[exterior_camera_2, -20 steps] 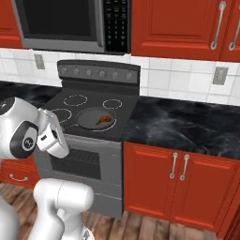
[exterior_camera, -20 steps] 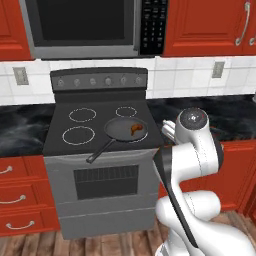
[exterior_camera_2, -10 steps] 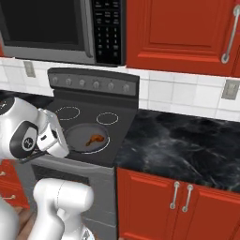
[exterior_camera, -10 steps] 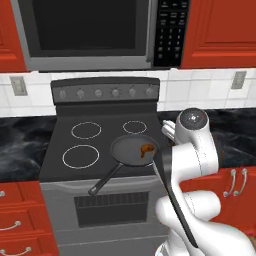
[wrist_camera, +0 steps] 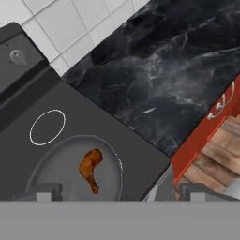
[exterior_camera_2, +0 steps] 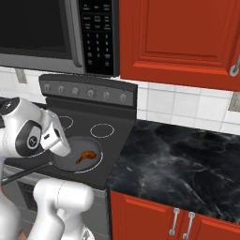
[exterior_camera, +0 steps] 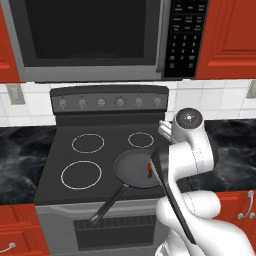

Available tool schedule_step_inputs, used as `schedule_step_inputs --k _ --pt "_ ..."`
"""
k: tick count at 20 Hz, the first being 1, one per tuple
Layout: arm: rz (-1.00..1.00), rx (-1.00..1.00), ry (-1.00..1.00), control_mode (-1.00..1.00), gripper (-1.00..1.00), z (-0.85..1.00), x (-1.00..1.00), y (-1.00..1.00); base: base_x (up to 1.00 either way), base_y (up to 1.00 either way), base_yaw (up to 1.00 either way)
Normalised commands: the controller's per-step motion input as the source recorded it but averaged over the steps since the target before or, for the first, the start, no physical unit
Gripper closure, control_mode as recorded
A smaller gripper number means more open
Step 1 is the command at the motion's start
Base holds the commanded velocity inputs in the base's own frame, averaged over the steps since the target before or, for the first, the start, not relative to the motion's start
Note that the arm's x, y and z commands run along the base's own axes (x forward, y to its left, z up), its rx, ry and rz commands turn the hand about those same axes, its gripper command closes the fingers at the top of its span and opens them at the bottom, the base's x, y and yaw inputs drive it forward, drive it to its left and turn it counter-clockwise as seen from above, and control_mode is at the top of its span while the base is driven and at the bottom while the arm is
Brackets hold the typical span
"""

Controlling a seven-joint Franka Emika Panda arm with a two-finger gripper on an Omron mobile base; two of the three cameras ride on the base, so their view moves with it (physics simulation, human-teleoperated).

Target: Take the chicken drumsticks from the pan and place one on each plate on the dining counter.

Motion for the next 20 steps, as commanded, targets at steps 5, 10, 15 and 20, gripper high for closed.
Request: schedule_step_inputs --k 5,10,15,20 --pt "0.28 0.02 -0.02 -1.0 -1.0 -0.4 0.07 0.23 0.0 0.0 0.0" --pt "0.22 0.05 -0.01 -1.0 -1.0 -0.29 0.05 0.15 0.0 0.0 0.0" --pt "0.1 0.07 0.04 -1.0 -1.0 -0.32 0.07 0.05 0.0 0.0 0.0" --pt "0.01 0.02 0.05 -1.0 -1.0 -0.56 0.24 0.05 0.0 0.0 0.0"
